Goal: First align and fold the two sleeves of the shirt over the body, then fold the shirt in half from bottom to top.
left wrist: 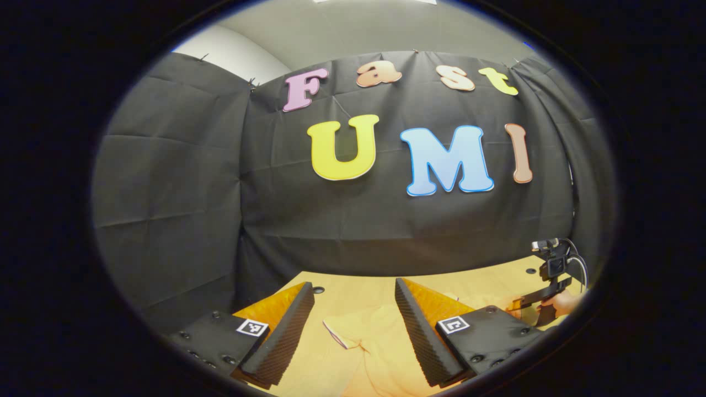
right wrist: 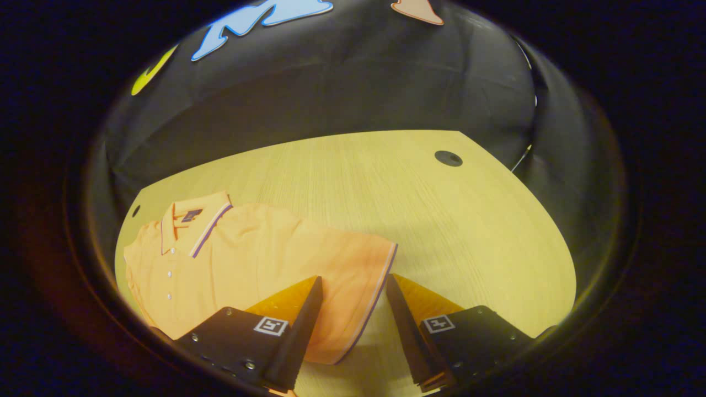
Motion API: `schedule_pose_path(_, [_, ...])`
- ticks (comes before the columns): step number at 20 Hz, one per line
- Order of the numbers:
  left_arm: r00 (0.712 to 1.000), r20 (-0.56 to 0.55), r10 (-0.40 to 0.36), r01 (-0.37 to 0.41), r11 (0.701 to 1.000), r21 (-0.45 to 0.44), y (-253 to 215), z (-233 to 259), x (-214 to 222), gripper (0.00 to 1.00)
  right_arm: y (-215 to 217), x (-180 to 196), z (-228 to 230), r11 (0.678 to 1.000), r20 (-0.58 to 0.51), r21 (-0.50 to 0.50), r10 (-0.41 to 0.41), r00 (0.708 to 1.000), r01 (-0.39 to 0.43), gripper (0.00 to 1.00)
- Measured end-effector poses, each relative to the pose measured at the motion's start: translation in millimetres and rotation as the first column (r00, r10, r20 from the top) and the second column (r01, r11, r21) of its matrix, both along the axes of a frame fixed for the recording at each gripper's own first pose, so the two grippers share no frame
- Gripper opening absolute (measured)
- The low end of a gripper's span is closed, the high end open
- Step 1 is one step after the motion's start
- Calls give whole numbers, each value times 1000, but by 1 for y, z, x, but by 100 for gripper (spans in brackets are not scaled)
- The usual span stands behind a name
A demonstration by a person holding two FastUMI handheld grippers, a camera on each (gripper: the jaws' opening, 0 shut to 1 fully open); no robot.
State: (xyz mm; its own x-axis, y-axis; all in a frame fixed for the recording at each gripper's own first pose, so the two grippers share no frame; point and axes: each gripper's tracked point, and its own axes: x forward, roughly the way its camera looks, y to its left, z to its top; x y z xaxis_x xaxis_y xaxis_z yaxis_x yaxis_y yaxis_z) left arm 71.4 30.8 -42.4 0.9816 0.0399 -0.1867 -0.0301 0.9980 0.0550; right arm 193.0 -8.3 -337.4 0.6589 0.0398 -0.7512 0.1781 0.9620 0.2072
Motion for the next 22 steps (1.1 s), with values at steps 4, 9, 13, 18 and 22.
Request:
schedule_pose_path(4, [1000,5,3,-3,1000,6,-2,4,-8,95,6,-1,1,999,10,-18,35,999,-35,42])
schedule_pose_path(9, [1000,16,9,-10,1000,19,0,8,-20,96,5,7,14,996,53,-81,38,998,-34,1])
schedule_pose_path(13, [1000,21,19,-19,1000,15,-2,3,-24,96,16,15,48,989,132,-130,93,987,-75,1])
schedule_pose_path(18, [1000,17,26,-26,1000,0,0,-3,-22,96,50,17,80,965,204,-193,218,954,-179,1])
schedule_pose_path(22, [999,11,35,-35,999,-3,3,-9,-27,96,82,12,86,931,212,-232,332,919,-282,1])
